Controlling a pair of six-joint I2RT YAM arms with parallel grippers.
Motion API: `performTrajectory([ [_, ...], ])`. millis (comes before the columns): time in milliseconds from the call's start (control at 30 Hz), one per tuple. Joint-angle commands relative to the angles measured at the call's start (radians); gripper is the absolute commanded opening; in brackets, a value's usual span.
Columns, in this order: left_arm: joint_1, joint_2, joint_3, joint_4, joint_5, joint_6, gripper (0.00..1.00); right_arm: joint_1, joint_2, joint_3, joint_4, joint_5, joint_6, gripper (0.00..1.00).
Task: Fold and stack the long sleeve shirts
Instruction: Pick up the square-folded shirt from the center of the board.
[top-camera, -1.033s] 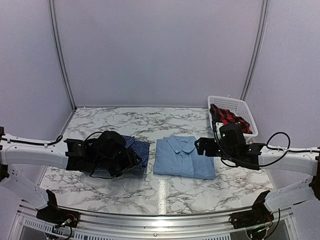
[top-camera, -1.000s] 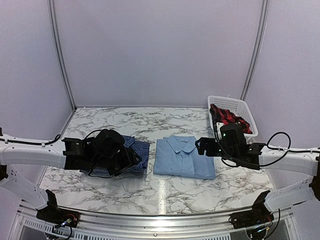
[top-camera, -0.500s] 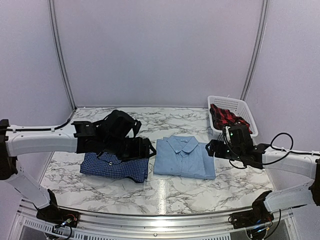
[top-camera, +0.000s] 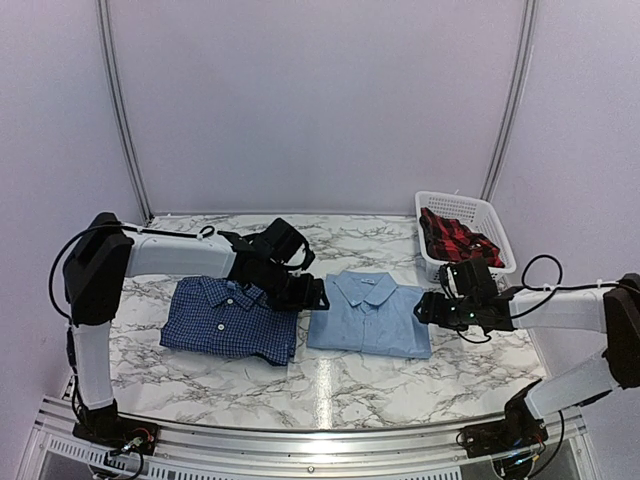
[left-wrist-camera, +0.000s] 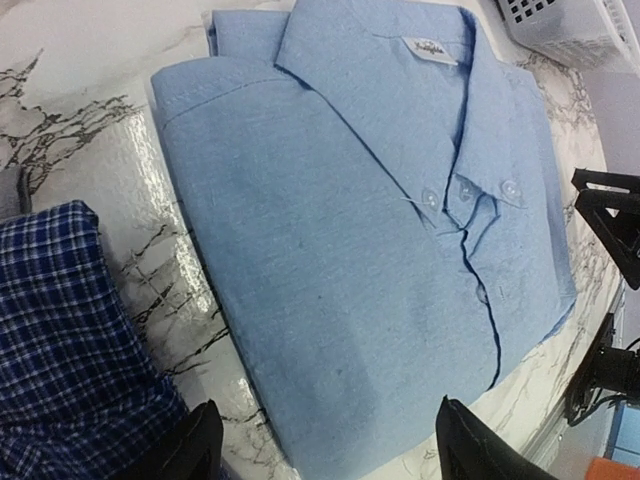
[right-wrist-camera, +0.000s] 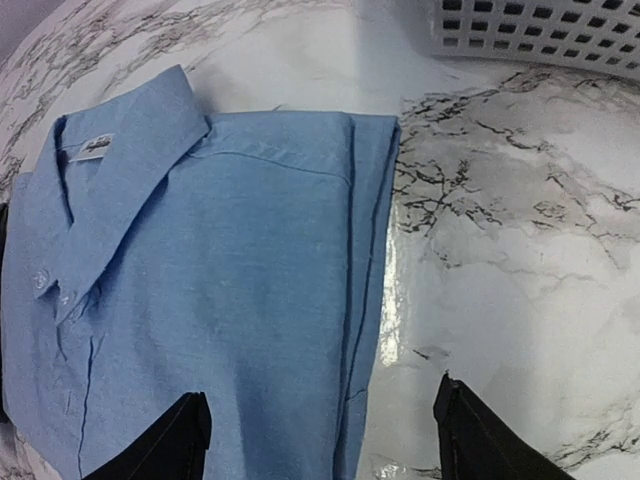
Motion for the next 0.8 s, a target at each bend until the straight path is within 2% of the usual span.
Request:
performTrajectory([
  [0, -0.003, 0.063, 0.043, -0.015, 0.007, 0.039, 0.74, -0.017, 0.055, 0.054, 0.011, 0.005, -0.003, 0.73],
  [133, -0.004, 0.108, 0.064, -0.016, -0.082, 0.026, 0.73, -0.018, 0.116, 0.079, 0.008, 0.004, -0.012, 0.70],
  [333, -0.013, 0.178, 0.120, -0.018, -0.130, 0.011, 0.71, -0.018, 0.179, 0.099, 0.010, 0.015, -0.021, 0.68],
  [433, -0.030, 0.201, 0.135, -0.027, -0.171, -0.004, 0.69, -0.017, 0.211, 0.111, 0.005, 0.021, -0.032, 0.63],
  [567, -0.052, 0.230, 0.144, -0.026, -0.196, -0.030, 0.62, -0.006, 0.241, 0.120, 0.007, 0.021, -0.038, 0.59],
  [767, -0.084, 0.264, 0.179, -0.026, -0.210, -0.053, 0.44, 0.028, 0.260, 0.136, 0.004, 0.042, -0.035, 0.51],
])
